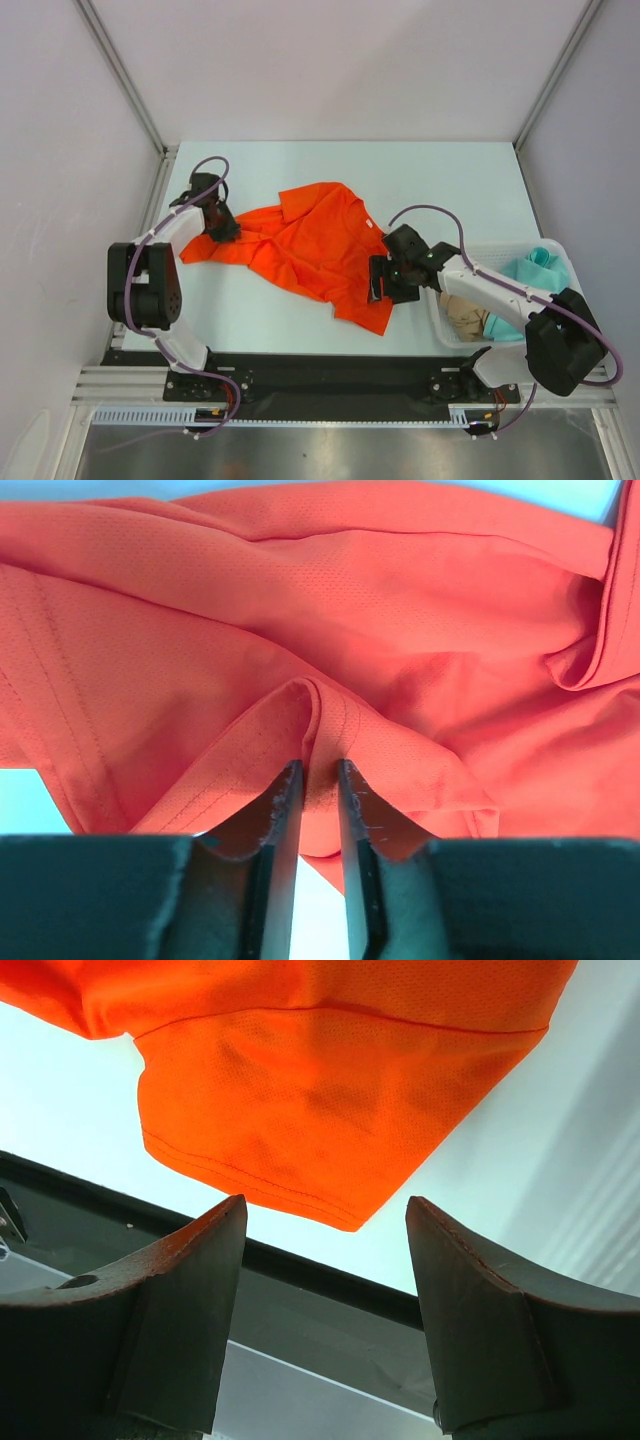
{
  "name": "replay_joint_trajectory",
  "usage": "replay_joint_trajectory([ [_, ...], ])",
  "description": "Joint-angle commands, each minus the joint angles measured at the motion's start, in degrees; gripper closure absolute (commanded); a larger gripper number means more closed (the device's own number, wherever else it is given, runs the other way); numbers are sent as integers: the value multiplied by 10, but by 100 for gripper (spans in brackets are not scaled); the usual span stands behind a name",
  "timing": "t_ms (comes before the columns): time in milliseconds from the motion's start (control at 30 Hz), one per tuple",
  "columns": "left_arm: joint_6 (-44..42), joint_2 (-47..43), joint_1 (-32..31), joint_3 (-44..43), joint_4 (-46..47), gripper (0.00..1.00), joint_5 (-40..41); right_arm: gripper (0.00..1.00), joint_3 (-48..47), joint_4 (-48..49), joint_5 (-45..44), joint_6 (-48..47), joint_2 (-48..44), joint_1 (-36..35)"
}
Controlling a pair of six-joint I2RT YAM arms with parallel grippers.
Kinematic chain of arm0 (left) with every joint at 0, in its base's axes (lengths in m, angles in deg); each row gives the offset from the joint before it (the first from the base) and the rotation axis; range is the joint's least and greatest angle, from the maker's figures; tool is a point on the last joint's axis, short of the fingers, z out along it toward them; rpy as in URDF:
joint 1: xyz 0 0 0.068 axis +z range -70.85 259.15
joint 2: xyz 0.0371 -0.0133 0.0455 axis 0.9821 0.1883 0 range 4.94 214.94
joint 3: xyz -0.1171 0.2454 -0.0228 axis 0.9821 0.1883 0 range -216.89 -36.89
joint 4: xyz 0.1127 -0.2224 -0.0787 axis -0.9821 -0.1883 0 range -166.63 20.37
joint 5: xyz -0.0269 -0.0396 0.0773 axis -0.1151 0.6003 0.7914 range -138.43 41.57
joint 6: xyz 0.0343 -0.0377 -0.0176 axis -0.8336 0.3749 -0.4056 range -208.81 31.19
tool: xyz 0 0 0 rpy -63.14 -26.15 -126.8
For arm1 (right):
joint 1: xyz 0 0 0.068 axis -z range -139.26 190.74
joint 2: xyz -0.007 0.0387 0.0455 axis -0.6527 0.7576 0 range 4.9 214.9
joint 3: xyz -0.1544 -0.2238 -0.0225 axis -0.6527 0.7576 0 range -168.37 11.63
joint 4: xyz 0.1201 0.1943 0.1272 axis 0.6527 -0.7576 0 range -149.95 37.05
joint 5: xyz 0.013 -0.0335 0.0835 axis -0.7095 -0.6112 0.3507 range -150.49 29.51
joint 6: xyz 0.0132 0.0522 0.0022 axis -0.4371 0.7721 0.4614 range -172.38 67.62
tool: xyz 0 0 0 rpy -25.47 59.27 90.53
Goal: Fold and stack the t-shirts
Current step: Flatten the tshirt out
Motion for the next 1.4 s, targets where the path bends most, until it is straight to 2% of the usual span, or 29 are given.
replay_joint_trajectory([
  [0, 0, 3, 6, -13, 3, 78, -4, 30, 10, -7, -11, 11, -15, 1],
  [33, -2, 4, 6, -13, 0, 81, -4, 30, 10, -8, -10, 11, -16, 2],
  [67, -2, 3, 7, -13, -1, 90, -4, 30, 10, -8, -10, 11, -17, 2],
  [133, -2, -2, 6, -11, -6, 100, -3, 30, 11, -20, -16, 15, -17, 2],
  [233, -2, -32, 6, -2, -14, 100, 6, 29, 25, -22, -13, 18, -29, 0],
  [467, 9, -181, 6, 70, -61, 100, 16, 29, 89, -4, 1, 32, -54, -42],
  [667, 28, -306, 3, 161, -71, 100, 12, 42, 107, 36, -12, 47, -32, -60],
  [733, 27, -335, 3, 174, -79, 100, 15, 43, 95, 29, -43, 52, -13, -61],
  [867, 20, -351, 1, 183, -98, 100, 15, 50, 92, 43, -43, 69, 5, -61],
  [1100, 25, -362, -8, 190, -94, 100, 9, 55, 83, 36, -64, 121, 6, -64],
  [1167, 26, -363, -9, 194, -92, 100, 11, 60, 82, 32, -80, 140, 7, -65],
  [1367, 27, -372, -9, 199, -96, 100, 14, 61, 82, 15, -75, 169, 26, -72],
])
